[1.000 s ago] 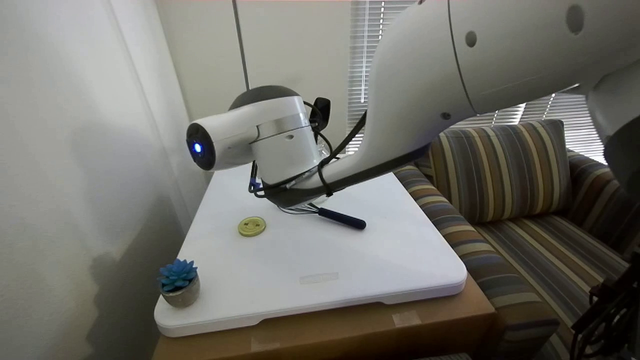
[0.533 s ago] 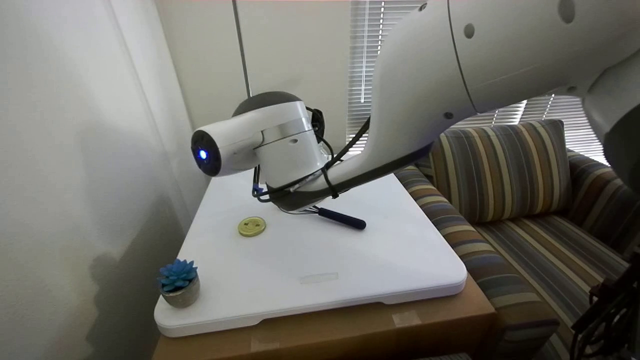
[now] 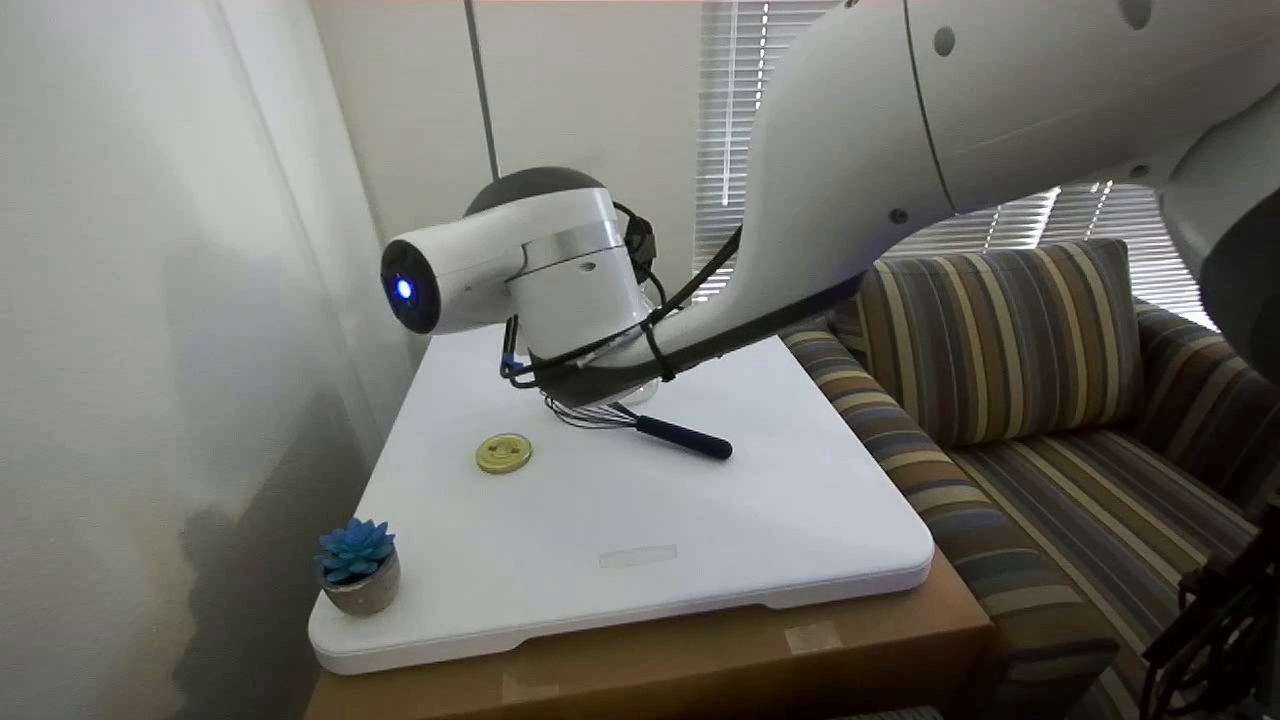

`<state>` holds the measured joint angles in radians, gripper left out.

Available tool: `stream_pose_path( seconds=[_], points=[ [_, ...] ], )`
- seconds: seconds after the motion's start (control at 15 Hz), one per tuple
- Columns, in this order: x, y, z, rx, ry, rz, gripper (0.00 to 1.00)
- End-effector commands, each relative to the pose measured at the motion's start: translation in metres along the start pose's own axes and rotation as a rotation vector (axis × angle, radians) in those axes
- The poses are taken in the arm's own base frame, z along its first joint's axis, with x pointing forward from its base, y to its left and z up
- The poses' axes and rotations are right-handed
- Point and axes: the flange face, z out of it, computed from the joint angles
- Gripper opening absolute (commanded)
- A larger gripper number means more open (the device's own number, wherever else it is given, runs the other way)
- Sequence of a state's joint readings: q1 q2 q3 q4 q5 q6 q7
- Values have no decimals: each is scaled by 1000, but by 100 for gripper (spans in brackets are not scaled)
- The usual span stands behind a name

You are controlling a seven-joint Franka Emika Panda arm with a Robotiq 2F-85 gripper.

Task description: Put the spatula and whisk inside the glass jar

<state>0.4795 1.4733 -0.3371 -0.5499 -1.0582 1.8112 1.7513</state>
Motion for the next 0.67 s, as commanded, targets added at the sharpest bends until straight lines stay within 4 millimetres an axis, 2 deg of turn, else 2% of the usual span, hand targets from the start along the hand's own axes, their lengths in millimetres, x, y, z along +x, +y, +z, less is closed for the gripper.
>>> stream_pose_path(
  seconds=[0.0,0.33,0.6],
  points=[
    [33,2,-4,-27,-12,75,100],
    [87,17,-15,-122,-64,257,100],
    [112,33,-9,-232,-149,399,100]
  ],
)
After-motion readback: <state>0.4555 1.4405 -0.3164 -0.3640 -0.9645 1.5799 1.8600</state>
